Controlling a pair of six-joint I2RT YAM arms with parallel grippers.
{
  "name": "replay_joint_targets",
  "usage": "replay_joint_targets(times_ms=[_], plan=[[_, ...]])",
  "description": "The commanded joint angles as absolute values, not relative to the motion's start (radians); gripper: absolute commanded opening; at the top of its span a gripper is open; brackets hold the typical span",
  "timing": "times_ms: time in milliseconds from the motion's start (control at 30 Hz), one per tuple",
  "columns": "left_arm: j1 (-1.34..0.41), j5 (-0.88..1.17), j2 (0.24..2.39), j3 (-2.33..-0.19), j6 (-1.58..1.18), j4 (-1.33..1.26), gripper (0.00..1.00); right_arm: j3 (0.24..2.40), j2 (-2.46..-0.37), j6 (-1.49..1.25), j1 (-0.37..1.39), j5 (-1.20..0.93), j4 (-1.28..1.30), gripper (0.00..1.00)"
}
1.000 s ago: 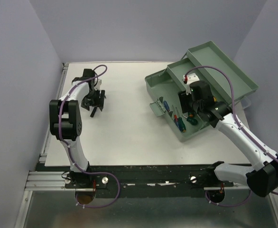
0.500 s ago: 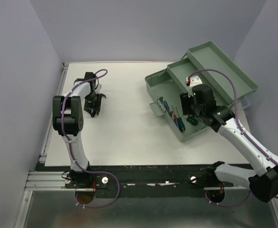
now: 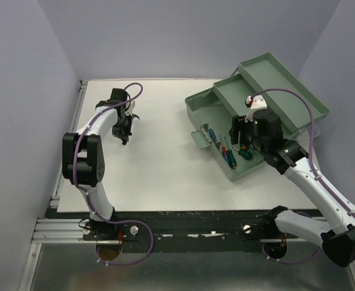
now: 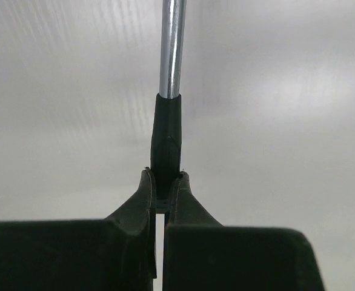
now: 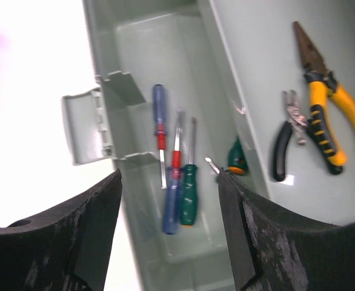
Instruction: Pack the tool kit
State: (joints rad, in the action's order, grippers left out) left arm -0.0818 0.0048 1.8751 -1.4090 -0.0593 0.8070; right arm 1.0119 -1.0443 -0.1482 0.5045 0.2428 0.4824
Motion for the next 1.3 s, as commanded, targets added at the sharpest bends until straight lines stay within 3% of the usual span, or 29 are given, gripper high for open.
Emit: replay_joint_targets(times_ms=[0,333,933,1067,1133,1233,1267], plan=[[-0.175,0.129,1.608,-1.342,-0.104,0.608,0.00,1.012,-1.046,-0.314,0.511,0.080,0.422,0.72],[-0.448,0.478,1.428,-1.190,-0.256,0.321,0.00,1.023,-1.161,-0.567,0.621,-0.095,0.114,0.67],[-0.627,0.610,1.342,-1.100,-0.383,0.141,0.00,1.048,-1.282,-0.587,0.765,0.215,0.109,0.59],[-0.638,0.615,1.332,-1.092,-0.380,0.129,0.00,1.032,-1.279,-0.584,0.765,0.227,0.080,0.45],[-0.640,0.615,1.324,-1.086,-0.380,0.117,0.00,1.035,-1.281,-0.580,0.764,0.224,0.077,0.33],[-0.643,0.641,1.322,-1.089,-0.374,0.112,0.00,1.043,-1.275,-0.549,0.765,0.238,0.086,0.01],[-0.643,0.656,1.322,-1.095,-0.367,0.113,0.01,1.051,-1.266,-0.519,0.765,0.258,0.097,0.01]])
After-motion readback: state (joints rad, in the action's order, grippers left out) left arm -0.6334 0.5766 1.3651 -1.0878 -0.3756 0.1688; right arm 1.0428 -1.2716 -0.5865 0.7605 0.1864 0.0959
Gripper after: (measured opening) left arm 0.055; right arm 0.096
